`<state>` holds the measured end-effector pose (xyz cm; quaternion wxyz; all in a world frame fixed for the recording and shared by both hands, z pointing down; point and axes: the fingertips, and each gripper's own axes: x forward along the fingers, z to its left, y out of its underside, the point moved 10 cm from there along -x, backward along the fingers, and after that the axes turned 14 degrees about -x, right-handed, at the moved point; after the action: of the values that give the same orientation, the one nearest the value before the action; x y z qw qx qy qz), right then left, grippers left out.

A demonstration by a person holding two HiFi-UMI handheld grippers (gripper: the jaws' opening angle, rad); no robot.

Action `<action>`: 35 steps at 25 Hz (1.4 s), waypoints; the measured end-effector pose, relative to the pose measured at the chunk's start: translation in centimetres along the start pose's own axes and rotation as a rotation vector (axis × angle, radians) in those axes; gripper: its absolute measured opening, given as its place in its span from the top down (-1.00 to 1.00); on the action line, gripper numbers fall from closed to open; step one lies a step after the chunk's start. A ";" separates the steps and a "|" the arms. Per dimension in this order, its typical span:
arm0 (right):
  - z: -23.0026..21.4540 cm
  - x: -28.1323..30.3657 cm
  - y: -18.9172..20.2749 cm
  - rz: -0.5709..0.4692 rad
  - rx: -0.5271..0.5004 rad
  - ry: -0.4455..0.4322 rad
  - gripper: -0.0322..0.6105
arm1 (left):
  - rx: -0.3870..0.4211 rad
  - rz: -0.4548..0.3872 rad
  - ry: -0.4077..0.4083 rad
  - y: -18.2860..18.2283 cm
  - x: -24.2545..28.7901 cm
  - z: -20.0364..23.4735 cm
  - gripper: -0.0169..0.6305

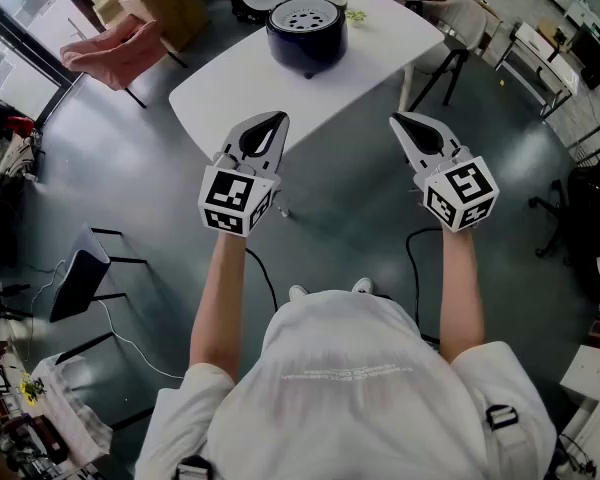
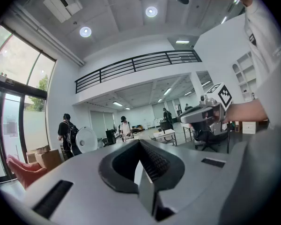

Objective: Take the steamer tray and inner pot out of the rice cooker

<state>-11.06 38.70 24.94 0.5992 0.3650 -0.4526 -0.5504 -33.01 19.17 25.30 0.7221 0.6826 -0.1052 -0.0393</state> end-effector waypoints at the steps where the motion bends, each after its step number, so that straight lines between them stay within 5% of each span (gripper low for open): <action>1: -0.2 -0.1 0.1 -0.003 -0.003 -0.003 0.82 | 0.001 0.005 -0.001 0.1 0.3 -0.1 0.91; 6: -1.3 -0.7 1.0 -0.021 0.004 -0.008 0.82 | 0.012 0.019 -0.002 0.4 1.5 -1.2 0.91; 12: -4.0 -1.8 2.5 -0.075 0.148 -0.041 0.82 | 0.014 0.028 -0.031 0.6 3.1 -2.9 0.91; 23: -7.5 -3.6 5.7 -0.064 0.151 -0.096 0.81 | -0.063 0.058 -0.127 2.5 5.3 -5.9 0.91; 25: -8.1 -3.8 6.5 -0.054 0.174 -0.122 0.50 | -0.067 0.059 -0.134 2.7 5.9 -6.6 0.88; 28: -8.7 -3.9 7.2 -0.029 0.142 -0.127 0.39 | -0.055 0.079 -0.137 2.9 7.0 -7.1 0.48; 35: -10.5 -2.8 8.3 -0.021 0.136 -0.151 0.11 | -0.060 0.088 -0.127 3.5 10.1 -6.3 0.48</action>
<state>1.67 41.87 28.90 0.5315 0.3671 -0.5290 -0.5504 -22.20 23.58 29.48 0.7351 0.6516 -0.1794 -0.0541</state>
